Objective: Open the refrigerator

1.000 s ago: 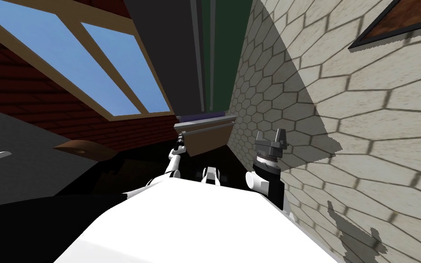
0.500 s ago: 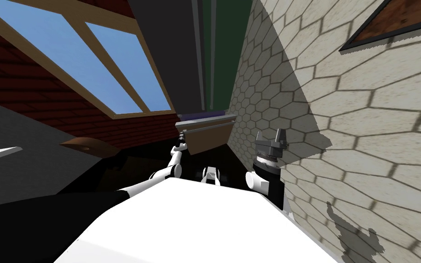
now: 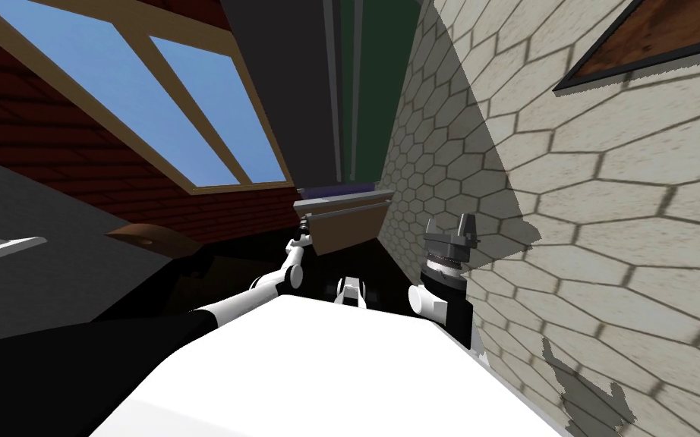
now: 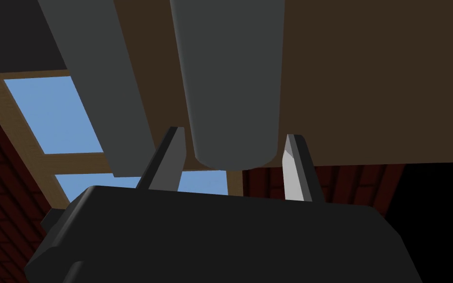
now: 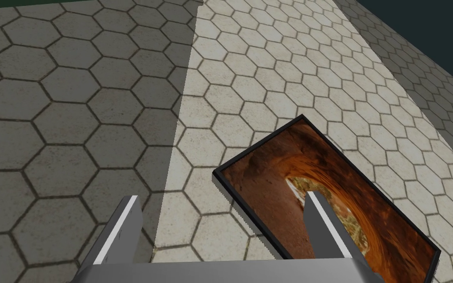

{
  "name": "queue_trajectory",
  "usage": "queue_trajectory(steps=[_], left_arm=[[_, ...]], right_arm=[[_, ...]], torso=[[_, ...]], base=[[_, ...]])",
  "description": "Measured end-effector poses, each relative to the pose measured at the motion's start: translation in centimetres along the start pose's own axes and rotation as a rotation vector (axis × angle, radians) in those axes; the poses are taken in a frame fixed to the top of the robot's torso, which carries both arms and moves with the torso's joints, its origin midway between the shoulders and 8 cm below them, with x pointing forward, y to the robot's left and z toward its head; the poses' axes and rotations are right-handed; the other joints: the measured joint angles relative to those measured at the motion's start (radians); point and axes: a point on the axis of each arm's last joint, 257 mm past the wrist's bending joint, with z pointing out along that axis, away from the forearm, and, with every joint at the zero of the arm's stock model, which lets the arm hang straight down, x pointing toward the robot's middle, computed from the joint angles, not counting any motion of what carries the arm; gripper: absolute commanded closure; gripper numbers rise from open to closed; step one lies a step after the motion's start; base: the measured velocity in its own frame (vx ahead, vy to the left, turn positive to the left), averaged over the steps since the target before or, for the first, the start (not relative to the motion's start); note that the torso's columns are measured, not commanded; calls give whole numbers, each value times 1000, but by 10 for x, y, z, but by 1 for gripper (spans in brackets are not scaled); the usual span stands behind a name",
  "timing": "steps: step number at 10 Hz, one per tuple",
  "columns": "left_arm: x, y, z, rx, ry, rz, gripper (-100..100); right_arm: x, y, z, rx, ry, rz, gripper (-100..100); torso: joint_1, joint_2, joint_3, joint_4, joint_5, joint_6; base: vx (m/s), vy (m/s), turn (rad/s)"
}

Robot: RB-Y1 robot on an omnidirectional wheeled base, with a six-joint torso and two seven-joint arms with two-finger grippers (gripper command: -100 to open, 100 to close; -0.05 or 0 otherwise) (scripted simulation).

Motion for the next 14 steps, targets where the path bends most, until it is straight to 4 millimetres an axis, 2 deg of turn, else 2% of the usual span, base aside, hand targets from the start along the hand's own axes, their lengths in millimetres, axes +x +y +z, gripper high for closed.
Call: queue_trajectory(steps=[3, 5, 10, 12, 14], left_arm=[[-9, -6, 8, 19, 2, -4, 100], [-7, 5, 9, 0, 6, -6, 100], [-28, 0, 20, 17, -1, -9, 100], [-28, 10, 19, -1, 1, -10, 100], [-38, 2, 24, 16, -9, -10, 100]], right_arm=[[0, 0, 0, 0, 0, 0, 0], [0, 0, 0, 0, 0, 0, 0], [0, 0, 0, 0, 0, 0, 0], [0, 0, 0, 0, 0, 0, 0], [0, 0, 0, 0, 0, 0, 0]], torso=[[-5, 2, 2, 3, -2, 5], [-1, -4, -2, -1, 1, 5], [-5, -2, -1, 0, -1, 9], [-2, -7, -4, -4, 2, 8], [-6, -3, -1, -1, 0, 10]], base=[[-57, -46, -29], [-17, -14, -36], [-37, -34, -25], [-22, -25, -33], [-37, -32, -25]])
